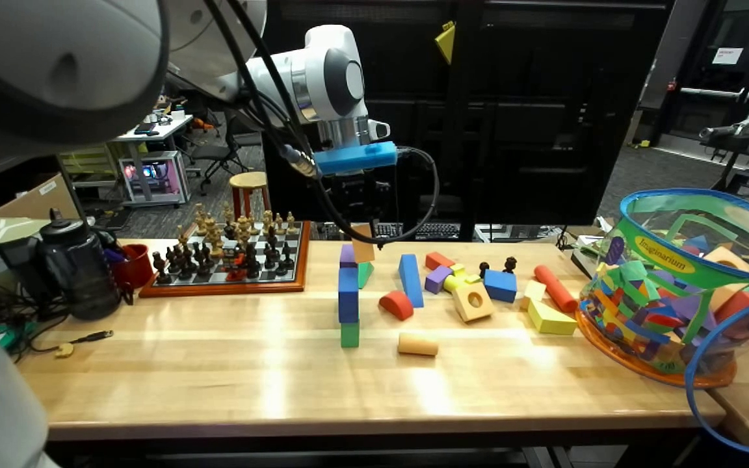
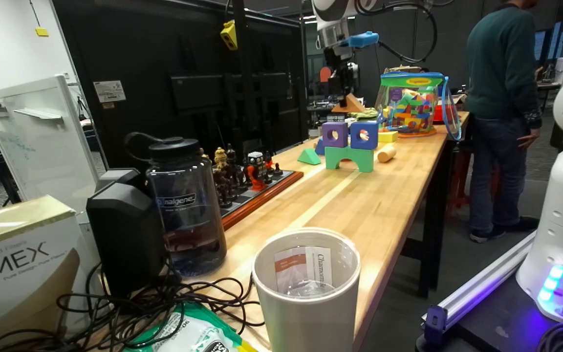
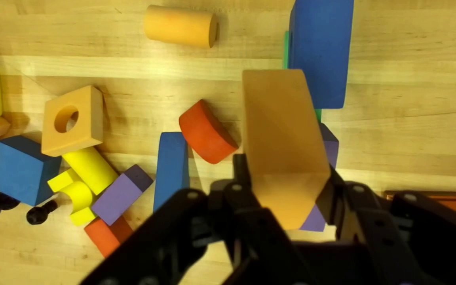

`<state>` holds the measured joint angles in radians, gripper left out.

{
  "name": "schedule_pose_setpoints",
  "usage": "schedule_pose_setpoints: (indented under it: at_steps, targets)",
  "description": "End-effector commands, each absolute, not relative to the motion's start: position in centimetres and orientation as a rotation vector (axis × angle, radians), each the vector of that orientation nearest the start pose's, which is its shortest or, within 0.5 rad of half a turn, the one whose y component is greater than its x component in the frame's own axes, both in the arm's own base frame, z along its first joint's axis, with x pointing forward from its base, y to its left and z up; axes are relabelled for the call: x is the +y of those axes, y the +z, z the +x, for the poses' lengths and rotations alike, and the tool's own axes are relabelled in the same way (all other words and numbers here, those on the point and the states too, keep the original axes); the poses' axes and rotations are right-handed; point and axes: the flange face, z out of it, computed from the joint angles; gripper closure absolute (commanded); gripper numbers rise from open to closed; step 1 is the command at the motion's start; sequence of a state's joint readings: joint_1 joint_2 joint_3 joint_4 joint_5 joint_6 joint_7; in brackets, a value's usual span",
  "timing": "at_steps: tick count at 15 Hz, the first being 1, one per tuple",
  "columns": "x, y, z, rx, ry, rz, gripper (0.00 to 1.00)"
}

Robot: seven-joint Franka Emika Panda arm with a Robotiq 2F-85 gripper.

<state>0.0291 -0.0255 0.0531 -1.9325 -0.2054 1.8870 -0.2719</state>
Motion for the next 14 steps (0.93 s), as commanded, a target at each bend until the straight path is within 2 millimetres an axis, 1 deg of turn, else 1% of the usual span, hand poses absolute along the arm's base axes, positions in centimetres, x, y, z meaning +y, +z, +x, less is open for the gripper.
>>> schedule_pose_setpoints:
  at_steps: [1,6,14]
  targets:
    - [3.0,49.8,55.3,-0.687,0.021,-3.247,0.84]
    - [3.3,49.3,55.4,-0.706,-0.011,-3.235,0.84]
    - [3.6,47.5,55.1,-0.689,-0.055,-3.214,0.84]
